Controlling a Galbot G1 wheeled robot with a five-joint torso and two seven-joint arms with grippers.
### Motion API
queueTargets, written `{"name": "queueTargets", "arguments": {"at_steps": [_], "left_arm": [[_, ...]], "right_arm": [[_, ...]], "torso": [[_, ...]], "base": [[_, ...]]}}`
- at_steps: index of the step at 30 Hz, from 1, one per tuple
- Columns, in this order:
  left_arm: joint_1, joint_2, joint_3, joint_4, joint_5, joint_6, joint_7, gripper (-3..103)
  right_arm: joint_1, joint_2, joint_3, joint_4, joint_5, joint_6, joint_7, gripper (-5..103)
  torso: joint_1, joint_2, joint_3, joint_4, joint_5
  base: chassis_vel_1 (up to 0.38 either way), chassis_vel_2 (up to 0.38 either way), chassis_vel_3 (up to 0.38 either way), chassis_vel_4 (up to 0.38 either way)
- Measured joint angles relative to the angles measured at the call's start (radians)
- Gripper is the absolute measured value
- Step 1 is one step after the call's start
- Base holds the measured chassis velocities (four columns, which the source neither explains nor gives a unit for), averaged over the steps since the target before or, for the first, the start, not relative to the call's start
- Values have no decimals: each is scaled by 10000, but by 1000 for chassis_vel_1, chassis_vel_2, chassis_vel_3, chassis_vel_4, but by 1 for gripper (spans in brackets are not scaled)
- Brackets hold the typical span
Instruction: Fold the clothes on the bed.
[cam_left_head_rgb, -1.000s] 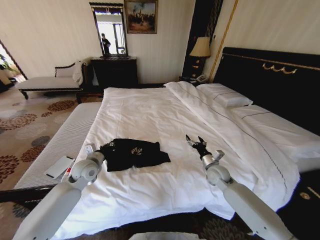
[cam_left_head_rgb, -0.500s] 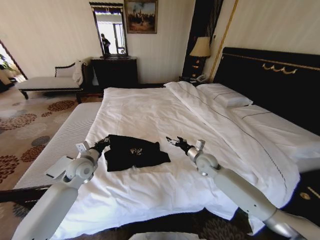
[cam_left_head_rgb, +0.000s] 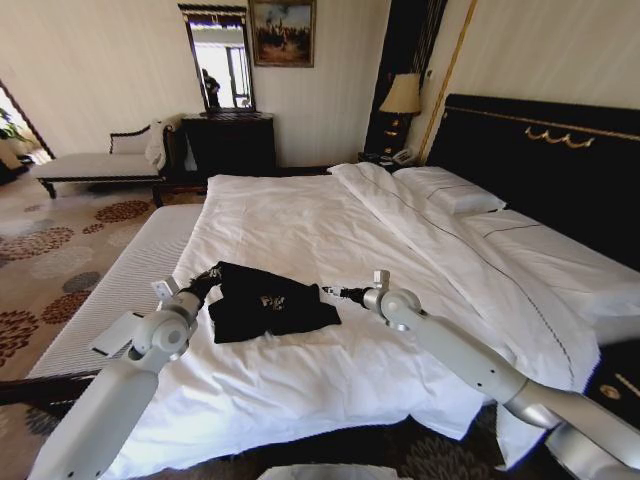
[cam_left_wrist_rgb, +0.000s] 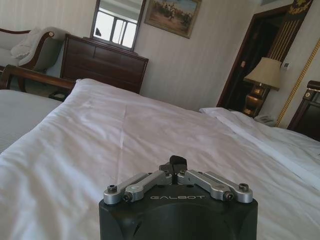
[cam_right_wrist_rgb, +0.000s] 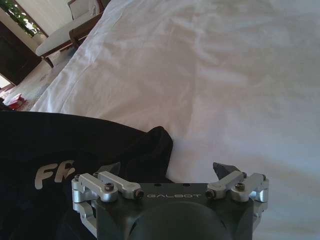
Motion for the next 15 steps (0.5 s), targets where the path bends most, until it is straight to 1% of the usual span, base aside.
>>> {"name": "queueTargets", "arguments": {"at_steps": [1, 2, 6, 11, 15], "left_arm": [[13, -28, 0, -18, 16, 4, -1, 0], [13, -28, 0, -18, 16, 4, -1, 0], [46, -48, -41, -86, 33, 29, -13, 0], [54, -33, -68, -119, 32, 65, -19, 0], [33, -31, -61, -120, 30, 73, -22, 0]], "right_arm": [[39, 45, 0, -157, -6, -45, -180, 100], [39, 45, 0, -157, -6, -45, -180, 100], [236, 267, -80, -771, -131, -123, -898, 100], [394, 524, -305, -1089, -413, -152, -1253, 100], [468, 711, -494, -1215, -708, -56, -1347, 100]], "torso": [[0, -1, 0, 0, 0], [0, -1, 0, 0, 0], [0, 0, 0, 1, 0], [0, 0, 0, 0, 0], [0, 0, 0, 2, -1]], "base": [[0, 0, 0, 0], [0, 0, 0, 0], [0, 0, 0, 0], [0, 0, 0, 0], [0, 0, 0, 0]]}}
